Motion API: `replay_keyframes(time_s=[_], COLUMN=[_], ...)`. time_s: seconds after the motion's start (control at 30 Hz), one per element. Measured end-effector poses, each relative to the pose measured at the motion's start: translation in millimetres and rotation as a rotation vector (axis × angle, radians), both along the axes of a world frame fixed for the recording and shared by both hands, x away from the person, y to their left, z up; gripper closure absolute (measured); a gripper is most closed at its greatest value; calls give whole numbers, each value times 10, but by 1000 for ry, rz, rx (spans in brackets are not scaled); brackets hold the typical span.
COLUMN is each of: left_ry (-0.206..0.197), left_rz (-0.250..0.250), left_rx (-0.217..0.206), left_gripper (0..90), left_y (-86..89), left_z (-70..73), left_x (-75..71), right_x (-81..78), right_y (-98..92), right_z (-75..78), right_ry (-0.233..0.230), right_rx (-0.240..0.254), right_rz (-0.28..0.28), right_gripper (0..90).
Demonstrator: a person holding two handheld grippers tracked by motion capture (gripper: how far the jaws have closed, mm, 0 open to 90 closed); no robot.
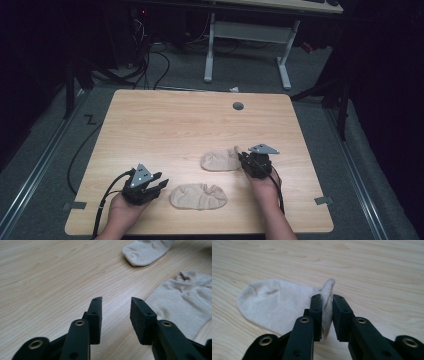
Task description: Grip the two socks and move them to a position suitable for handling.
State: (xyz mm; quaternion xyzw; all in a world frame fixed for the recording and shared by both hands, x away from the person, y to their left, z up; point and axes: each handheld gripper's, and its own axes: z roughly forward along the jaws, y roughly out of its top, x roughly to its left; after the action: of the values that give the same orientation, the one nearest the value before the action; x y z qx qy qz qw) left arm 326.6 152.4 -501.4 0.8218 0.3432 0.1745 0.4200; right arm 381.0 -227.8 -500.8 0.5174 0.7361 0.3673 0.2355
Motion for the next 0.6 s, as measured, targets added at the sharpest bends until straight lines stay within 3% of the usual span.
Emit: replay_keyframes(time_s=[0.1, 0.13, 0.33, 0.53, 0.6], left_ry=[1, 3, 12, 16, 16], left_rz=[16, 17, 21, 30, 31], left_rx=[10, 12, 17, 20, 21], left_gripper=[591, 585, 565, 554, 552], left_y=[-6, -10, -37, -21, -12], left_z=[-27, -34, -76, -97, -99], left_x=[15, 20, 55, 93, 96], right_x=[-30, -48, -99, -67, -42], right_y=[-73, -88, -125, -156, -177], right_z=[-52, -64, -64, -30, -26], right_ry=[-5, -14, -70, -99, -87], right_rx=[-23, -53, -114, -128, -114], right_rz=[-10, -8, -9, -14, -18], right_gripper=[718, 700, 620, 601, 636])
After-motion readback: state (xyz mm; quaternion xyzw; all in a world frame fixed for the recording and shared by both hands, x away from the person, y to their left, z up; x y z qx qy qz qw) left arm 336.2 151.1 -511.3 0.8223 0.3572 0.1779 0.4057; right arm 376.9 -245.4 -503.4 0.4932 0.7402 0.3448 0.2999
